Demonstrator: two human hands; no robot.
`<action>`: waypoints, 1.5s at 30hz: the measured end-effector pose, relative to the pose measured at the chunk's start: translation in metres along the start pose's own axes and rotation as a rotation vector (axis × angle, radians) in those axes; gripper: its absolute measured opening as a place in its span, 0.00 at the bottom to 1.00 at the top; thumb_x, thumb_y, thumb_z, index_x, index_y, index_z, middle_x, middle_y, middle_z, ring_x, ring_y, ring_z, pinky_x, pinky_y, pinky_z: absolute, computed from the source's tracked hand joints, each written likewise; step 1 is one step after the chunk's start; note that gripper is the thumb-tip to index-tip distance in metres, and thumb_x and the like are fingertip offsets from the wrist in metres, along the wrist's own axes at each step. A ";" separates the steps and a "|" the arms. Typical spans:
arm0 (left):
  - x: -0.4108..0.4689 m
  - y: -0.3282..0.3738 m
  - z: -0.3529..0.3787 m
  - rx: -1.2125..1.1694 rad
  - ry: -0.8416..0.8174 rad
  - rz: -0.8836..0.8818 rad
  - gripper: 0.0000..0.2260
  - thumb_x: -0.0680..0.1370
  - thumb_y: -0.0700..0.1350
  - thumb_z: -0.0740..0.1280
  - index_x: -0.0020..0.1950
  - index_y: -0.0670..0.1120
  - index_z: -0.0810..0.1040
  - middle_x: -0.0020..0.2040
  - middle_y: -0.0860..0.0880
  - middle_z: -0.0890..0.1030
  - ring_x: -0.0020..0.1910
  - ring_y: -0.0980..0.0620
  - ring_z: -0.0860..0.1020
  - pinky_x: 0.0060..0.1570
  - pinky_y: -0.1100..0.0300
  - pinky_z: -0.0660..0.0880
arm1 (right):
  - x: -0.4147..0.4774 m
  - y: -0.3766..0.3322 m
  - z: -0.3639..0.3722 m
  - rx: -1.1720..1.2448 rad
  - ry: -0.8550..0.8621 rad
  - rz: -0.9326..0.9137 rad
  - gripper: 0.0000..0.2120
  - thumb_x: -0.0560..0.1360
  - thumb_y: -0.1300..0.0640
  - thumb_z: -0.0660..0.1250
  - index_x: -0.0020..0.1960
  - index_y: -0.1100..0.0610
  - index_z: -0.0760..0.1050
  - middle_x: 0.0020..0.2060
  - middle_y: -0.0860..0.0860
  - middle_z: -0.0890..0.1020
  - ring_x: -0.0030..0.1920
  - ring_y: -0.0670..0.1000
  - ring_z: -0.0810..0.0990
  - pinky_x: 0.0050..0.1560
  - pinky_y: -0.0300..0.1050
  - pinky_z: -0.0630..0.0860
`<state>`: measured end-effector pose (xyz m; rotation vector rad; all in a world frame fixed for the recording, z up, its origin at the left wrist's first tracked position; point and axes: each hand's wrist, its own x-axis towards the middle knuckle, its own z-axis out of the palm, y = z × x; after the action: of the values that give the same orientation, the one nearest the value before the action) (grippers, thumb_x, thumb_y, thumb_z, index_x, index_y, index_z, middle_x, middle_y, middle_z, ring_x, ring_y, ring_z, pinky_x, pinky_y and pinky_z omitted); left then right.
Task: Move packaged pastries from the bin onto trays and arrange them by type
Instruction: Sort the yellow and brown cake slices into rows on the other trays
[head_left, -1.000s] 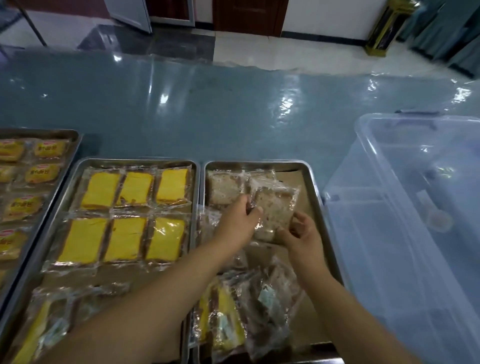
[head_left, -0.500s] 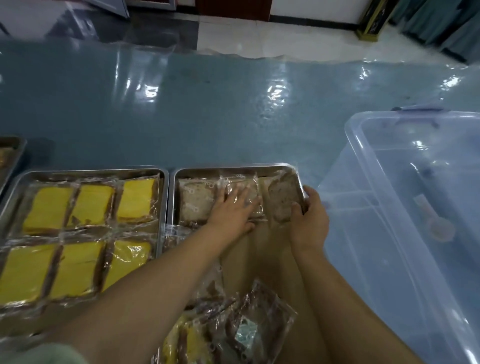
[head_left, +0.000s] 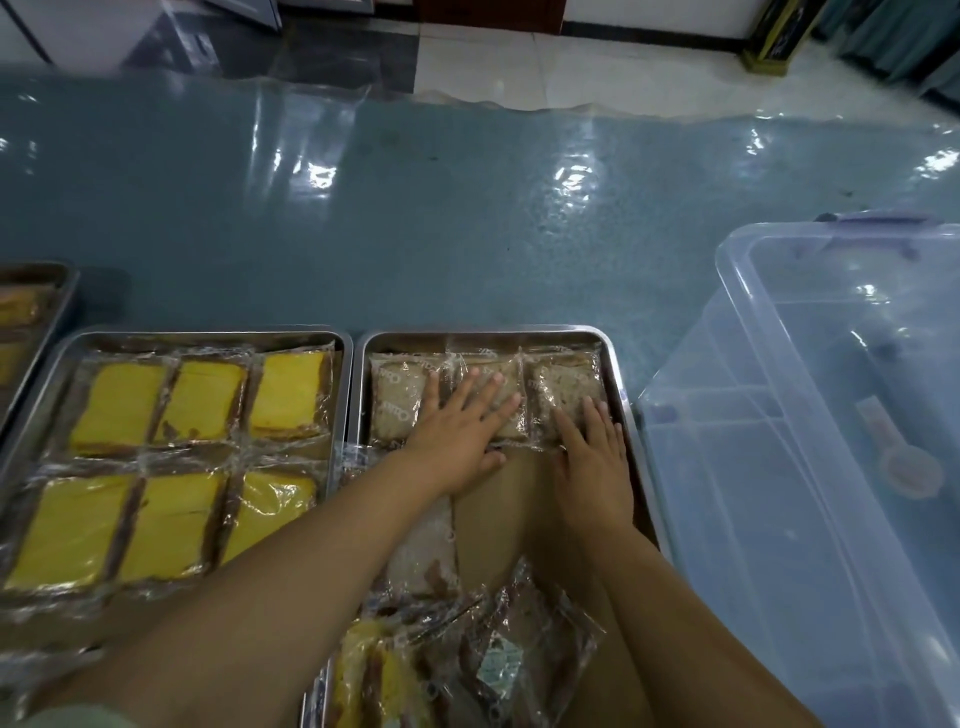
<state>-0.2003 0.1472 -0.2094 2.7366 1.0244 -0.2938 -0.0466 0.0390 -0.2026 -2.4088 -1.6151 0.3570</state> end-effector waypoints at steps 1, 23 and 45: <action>-0.002 -0.001 -0.004 -0.033 -0.001 0.009 0.34 0.78 0.61 0.56 0.75 0.57 0.37 0.75 0.49 0.35 0.73 0.46 0.33 0.68 0.36 0.34 | 0.000 0.000 -0.002 0.015 -0.013 0.000 0.24 0.79 0.58 0.57 0.74 0.49 0.60 0.76 0.53 0.54 0.76 0.51 0.45 0.75 0.46 0.41; -0.101 -0.039 -0.039 -0.332 0.149 -0.170 0.04 0.75 0.43 0.66 0.42 0.52 0.76 0.41 0.56 0.76 0.44 0.53 0.73 0.37 0.59 0.64 | -0.095 -0.029 0.012 0.341 -0.142 -0.105 0.08 0.75 0.57 0.66 0.53 0.54 0.79 0.46 0.48 0.79 0.43 0.48 0.78 0.43 0.44 0.75; -0.098 -0.007 -0.031 -0.230 0.362 -0.398 0.10 0.76 0.44 0.64 0.58 0.49 0.76 0.55 0.51 0.78 0.54 0.49 0.73 0.52 0.54 0.67 | -0.084 0.008 -0.031 0.252 0.199 0.260 0.04 0.76 0.57 0.65 0.44 0.52 0.78 0.37 0.47 0.80 0.41 0.49 0.77 0.35 0.40 0.68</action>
<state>-0.2740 0.0995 -0.1559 2.4105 1.5863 0.2612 -0.0604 -0.0432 -0.1688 -2.3738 -1.1059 0.3292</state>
